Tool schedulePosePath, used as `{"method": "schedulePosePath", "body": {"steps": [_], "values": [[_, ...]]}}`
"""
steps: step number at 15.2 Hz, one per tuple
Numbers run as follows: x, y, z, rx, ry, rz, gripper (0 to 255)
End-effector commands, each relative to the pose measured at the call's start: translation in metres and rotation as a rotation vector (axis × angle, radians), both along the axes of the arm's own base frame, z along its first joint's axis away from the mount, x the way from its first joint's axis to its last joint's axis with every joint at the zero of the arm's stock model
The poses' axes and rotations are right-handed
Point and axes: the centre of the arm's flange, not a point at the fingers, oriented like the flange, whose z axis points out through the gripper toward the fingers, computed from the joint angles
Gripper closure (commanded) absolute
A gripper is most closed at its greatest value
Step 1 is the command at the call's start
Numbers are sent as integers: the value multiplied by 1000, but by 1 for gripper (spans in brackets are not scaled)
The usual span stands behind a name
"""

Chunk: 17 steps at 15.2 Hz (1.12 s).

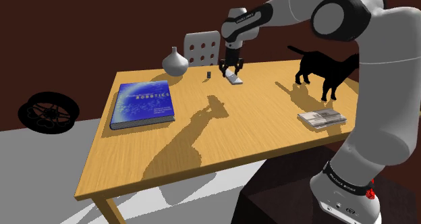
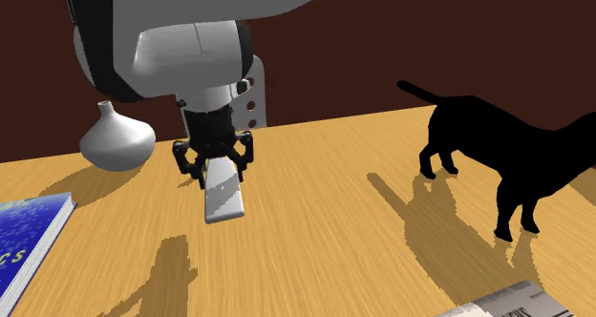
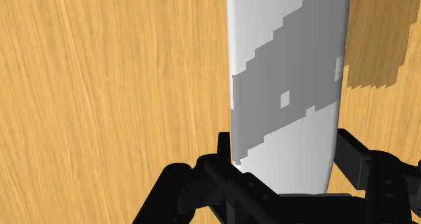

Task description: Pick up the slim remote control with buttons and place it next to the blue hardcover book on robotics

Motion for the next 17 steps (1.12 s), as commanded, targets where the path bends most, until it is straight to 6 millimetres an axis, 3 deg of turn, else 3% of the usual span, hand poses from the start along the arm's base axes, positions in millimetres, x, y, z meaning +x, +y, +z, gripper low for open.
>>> {"method": "schedulePosePath", "body": {"steps": [1,13,17], "values": [[16,23,0,0,0,-1,255],[104,155,1,0,0,-1,255],[104,155,-20,0,0,-1,255]]}}
